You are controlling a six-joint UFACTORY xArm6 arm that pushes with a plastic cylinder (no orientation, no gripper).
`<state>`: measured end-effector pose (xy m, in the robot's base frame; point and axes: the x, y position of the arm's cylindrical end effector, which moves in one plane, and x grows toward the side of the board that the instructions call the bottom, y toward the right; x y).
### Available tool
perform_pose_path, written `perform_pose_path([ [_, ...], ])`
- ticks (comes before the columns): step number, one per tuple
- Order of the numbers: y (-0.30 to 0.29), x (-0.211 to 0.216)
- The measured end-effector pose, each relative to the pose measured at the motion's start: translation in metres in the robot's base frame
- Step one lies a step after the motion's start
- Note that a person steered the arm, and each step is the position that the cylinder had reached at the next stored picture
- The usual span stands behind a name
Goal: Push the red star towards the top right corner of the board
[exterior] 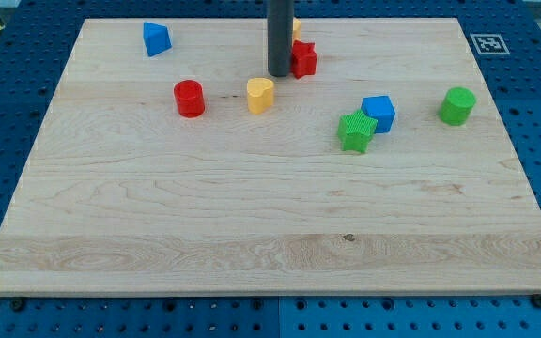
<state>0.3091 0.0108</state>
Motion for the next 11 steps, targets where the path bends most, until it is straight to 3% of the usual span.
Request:
perform_pose_path([
  [3,0.063,0.0],
  [6,0.03,-0.025],
  [9,0.105,-0.009],
  [11,0.102,-0.031],
])
